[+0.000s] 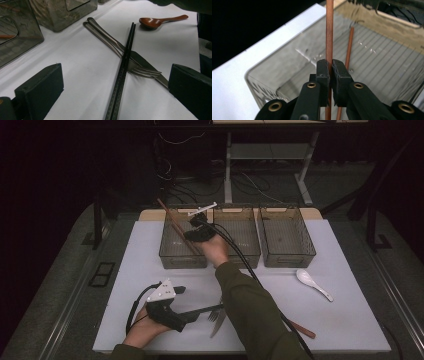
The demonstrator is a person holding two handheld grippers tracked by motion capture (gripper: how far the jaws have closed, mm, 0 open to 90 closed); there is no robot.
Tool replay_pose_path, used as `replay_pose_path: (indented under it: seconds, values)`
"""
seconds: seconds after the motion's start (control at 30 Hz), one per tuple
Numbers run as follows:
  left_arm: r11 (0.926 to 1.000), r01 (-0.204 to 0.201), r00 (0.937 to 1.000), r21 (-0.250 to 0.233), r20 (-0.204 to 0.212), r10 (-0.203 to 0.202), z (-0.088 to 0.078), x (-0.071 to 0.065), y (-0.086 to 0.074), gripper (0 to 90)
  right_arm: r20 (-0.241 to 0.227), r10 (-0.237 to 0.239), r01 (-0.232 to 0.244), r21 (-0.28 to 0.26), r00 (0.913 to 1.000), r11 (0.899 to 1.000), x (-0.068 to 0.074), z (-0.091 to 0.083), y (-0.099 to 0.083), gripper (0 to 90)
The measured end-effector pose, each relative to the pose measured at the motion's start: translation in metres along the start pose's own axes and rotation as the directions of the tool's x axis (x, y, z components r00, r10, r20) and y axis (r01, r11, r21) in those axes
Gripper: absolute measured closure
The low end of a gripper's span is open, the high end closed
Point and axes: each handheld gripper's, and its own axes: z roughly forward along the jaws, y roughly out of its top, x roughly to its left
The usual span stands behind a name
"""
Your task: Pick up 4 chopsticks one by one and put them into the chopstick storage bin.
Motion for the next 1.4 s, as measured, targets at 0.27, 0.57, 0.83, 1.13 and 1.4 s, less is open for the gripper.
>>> replay_pose_path:
  seconds: [0.27, 0.57, 0.83, 1.13, 1.4]
  values:
    - [1.0000, 0.000, 1.0000, -0.001, 0.002, 0.000, 0.000, 0.000, 0.000, 0.0, 0.016, 0.021, -0.022, 0.037, 0.9996, 0.999, -0.001, 0.004, -0.003, 83.8]
    - [1.0000, -0.001, 1.0000, 0.000, 0.002, 0.001, 0.000, 0.000, 0.000, 0.0, 0.036, 0.007, -0.010, 0.073, 0.9993, 0.997, -0.002, 0.005, -0.002, 69.7]
    - [1.0000, 0.000, 1.0000, 0.002, 0.002, 0.000, 0.000, 0.000, 0.000, 0.0, -0.008, 0.003, -0.003, 0.080, 1.0000, 0.997, -0.005, -0.001, -0.001, 54.6]
    - [1.0000, -0.001, 1.0000, 0.000, 0.005, 0.001, 0.001, 0.000, 0.000, 0.0, -0.036, -0.038, 0.041, 0.071, 0.9986, 0.997, -0.004, -0.028, 0.003, 38.1]
    - [0.9999, 0.010, 0.9999, -0.007, 0.005, -0.010, 0.001, 0.001, 0.000, 0.0, -0.046, -0.047, 0.049, 0.045, 0.9978, 0.998, -0.008, -0.060, -0.002, 29.7]
